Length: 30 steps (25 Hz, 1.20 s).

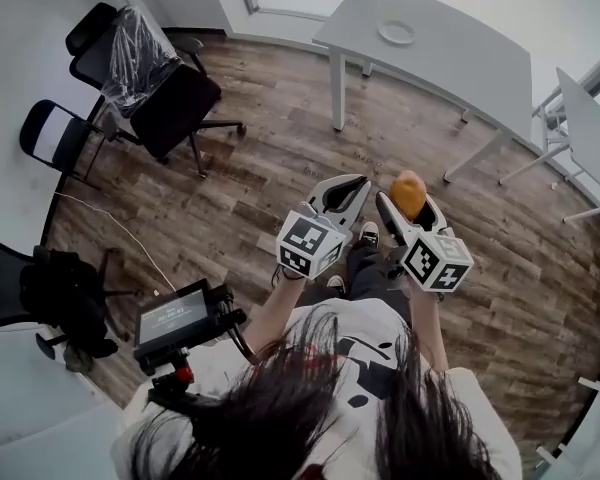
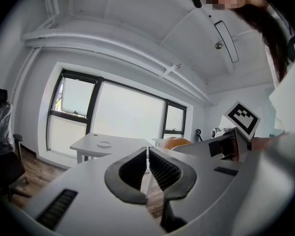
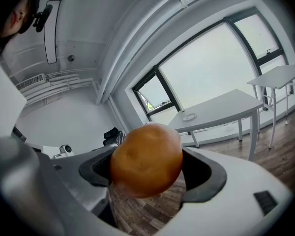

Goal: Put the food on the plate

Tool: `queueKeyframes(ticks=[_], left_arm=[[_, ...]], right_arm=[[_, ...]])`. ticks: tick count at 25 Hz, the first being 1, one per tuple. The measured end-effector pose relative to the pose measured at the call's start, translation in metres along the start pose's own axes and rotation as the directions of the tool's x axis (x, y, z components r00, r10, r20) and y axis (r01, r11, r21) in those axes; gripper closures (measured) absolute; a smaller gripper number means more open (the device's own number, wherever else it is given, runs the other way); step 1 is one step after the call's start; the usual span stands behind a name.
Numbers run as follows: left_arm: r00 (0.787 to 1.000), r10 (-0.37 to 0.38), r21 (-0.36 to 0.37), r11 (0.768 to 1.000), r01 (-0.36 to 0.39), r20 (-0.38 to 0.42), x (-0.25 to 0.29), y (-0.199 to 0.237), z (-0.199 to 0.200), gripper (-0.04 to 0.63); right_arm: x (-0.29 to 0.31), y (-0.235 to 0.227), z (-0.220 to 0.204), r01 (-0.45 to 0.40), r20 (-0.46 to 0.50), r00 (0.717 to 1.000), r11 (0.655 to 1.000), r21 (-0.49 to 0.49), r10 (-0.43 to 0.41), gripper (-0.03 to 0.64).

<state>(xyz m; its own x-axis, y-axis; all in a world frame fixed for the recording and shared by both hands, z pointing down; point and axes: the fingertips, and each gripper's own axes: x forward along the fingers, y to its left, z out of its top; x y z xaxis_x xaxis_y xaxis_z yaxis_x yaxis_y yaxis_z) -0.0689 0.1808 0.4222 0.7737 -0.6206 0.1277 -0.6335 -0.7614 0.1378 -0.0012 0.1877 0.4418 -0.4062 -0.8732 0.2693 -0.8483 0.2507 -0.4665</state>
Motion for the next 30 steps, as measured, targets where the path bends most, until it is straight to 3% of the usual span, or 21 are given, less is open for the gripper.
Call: queueKeyframes(ticks=[9, 15, 21, 30], left_arm=[[0.999, 0.041, -0.028, 0.999, -0.041, -0.015, 0.039, 0.047, 0.001, 0.580], [0.998, 0.054, -0.044, 0.998, -0.055, -0.029, 0.106, 0.094, 0.012, 0.580], [0.999, 0.045, -0.036, 0.998, -0.045, -0.007, 0.131, 0.096, 0.034, 0.580], [0.997, 0.073, -0.012, 0.997, -0.073, 0.003, 0.220, 0.138, 0.052, 0.580]], right_arm=[[0.050, -0.024, 0.012, -0.020, -0.040, 0.999, 1.000, 0.020, 0.021, 0.213], [0.110, -0.069, 0.050, -0.019, -0.052, 0.998, 0.999, 0.035, 0.021, 0.212], [0.117, -0.078, 0.075, -0.027, -0.052, 0.998, 0.999, 0.022, 0.028, 0.212], [0.186, -0.139, 0.121, -0.062, -0.064, 0.996, 0.998, 0.031, 0.064, 0.213]])
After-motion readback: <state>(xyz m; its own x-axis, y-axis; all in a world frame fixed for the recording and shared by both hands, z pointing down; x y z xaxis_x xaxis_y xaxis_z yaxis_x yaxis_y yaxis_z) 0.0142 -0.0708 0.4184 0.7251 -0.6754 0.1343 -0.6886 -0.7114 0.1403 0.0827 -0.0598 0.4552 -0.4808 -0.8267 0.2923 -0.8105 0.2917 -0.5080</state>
